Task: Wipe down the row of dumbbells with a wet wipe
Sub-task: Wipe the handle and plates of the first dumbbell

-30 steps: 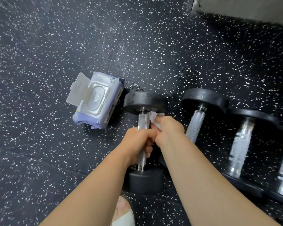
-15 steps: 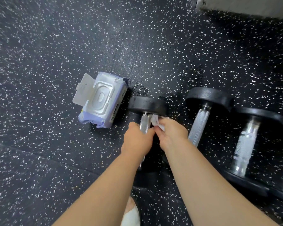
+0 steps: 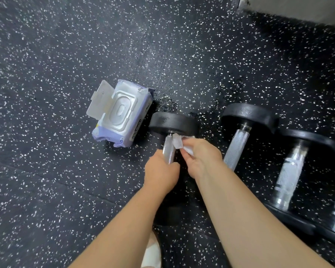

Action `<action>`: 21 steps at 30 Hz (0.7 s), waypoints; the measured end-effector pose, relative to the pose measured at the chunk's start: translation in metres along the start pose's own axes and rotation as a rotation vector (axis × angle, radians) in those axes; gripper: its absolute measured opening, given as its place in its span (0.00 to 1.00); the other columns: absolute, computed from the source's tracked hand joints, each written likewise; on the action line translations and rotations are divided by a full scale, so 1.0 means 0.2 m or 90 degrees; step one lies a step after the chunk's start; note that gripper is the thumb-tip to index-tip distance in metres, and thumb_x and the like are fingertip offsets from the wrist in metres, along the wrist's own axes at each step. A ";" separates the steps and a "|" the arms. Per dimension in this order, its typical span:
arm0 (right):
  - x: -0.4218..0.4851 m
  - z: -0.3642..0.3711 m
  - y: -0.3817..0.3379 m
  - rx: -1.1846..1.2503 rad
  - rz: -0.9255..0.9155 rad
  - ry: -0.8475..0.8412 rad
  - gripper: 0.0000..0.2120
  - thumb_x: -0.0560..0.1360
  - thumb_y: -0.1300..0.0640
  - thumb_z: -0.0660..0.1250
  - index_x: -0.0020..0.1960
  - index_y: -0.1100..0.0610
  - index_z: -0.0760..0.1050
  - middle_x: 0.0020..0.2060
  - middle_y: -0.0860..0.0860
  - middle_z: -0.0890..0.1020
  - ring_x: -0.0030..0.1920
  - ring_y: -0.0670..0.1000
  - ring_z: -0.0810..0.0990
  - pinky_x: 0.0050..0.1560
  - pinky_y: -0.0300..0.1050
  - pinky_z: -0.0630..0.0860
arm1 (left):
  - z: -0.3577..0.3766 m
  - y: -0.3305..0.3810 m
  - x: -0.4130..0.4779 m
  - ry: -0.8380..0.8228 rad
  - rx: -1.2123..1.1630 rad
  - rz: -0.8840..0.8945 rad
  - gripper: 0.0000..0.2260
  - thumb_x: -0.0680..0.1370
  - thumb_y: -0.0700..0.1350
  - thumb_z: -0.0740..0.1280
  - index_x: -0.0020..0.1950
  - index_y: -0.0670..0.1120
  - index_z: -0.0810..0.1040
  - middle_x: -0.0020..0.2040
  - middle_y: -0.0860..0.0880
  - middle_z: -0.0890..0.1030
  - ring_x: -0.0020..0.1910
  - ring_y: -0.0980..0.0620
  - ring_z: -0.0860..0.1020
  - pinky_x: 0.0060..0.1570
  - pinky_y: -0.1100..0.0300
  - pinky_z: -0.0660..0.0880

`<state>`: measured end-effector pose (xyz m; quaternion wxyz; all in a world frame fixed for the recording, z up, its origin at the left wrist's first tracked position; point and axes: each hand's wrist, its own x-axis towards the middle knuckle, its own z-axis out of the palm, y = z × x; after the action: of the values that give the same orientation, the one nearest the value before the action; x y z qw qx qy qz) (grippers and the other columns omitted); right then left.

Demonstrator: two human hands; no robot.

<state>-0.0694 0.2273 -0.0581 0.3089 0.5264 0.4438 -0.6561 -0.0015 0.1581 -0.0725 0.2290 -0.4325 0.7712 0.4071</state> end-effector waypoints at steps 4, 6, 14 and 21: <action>0.02 -0.02 -0.02 -0.034 0.001 -0.029 0.08 0.72 0.75 0.63 0.41 0.63 0.72 0.35 0.55 0.76 0.34 0.49 0.75 0.33 0.37 0.78 | -0.03 0.05 -0.08 -0.090 -0.165 -0.007 0.03 0.67 0.38 0.65 0.39 0.43 0.72 0.30 0.45 0.73 0.29 0.47 0.71 0.32 0.55 0.72; 0.03 -0.01 -0.02 -0.012 0.009 -0.020 0.07 0.72 0.73 0.63 0.41 0.63 0.74 0.36 0.58 0.80 0.33 0.52 0.78 0.39 0.46 0.79 | -0.05 0.09 -0.12 -0.136 -0.238 -0.024 0.03 0.69 0.35 0.64 0.38 0.43 0.72 0.28 0.45 0.72 0.25 0.49 0.69 0.28 0.60 0.68; -0.20 -0.07 -0.12 -0.019 -0.119 -0.091 0.07 0.69 0.72 0.69 0.37 0.62 0.75 0.33 0.53 0.78 0.37 0.50 0.78 0.36 0.37 0.78 | -0.13 0.18 -0.14 -0.262 -0.374 -0.118 0.08 0.67 0.34 0.62 0.28 0.43 0.69 0.23 0.47 0.67 0.20 0.50 0.64 0.28 0.60 0.63; 0.00 0.06 -0.10 -0.129 0.006 -0.062 0.05 0.74 0.60 0.65 0.48 0.58 0.78 0.45 0.55 0.83 0.36 0.52 0.78 0.32 0.41 0.73 | -0.14 0.22 -0.10 -0.403 -0.399 -0.140 0.07 0.70 0.38 0.60 0.33 0.46 0.67 0.22 0.52 0.64 0.19 0.55 0.60 0.27 0.62 0.61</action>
<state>-0.0923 0.2244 -0.0511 0.3846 0.4622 0.4897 -0.6314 -0.0287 0.1580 -0.0228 0.3535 -0.4143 0.4523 0.7063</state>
